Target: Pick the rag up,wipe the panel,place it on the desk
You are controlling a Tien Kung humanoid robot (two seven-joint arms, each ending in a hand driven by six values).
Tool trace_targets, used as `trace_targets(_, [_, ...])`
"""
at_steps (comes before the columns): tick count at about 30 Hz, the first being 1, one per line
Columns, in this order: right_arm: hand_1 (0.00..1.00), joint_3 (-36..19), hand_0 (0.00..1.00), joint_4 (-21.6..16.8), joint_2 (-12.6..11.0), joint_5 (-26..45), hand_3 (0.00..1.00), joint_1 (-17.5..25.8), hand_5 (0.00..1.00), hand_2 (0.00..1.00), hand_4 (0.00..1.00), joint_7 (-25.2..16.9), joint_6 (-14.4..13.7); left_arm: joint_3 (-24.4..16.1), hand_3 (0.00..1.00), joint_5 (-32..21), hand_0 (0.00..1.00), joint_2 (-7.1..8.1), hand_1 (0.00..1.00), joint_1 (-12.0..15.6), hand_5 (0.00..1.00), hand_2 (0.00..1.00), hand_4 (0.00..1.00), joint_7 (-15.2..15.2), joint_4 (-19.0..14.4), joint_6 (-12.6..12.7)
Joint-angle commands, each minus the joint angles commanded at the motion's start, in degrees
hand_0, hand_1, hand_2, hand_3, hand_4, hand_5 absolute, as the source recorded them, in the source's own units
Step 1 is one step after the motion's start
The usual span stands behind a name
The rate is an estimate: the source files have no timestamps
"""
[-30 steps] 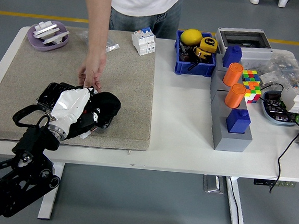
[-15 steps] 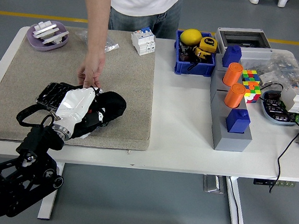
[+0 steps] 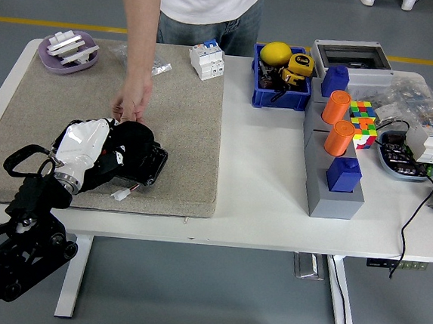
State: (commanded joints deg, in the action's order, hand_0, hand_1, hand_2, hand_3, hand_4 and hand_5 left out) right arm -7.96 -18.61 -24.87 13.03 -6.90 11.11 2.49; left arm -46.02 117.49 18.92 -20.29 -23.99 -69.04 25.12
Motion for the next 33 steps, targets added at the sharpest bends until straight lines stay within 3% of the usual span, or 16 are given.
trace_targets(21, [0.623,0.0,0.756,0.0,0.0,0.0,0.642,0.0,0.53,0.694,0.998,0.2,0.4,-10.9,0.491,1.2,0.203,2.72,0.171,-1.1,0.002,0.518,0.117,1.7,11.3,1.2])
trace_targets(33, [0.621,-0.4,0.757,-0.2,0.0,-0.5,0.643,-0.1,0.533,0.694,0.998,0.3,0.4,-13.7,0.49,-1.3,0.208,4.74,0.174,-3.6,0.002,0.516,0.118,4.1,18.6,2.7])
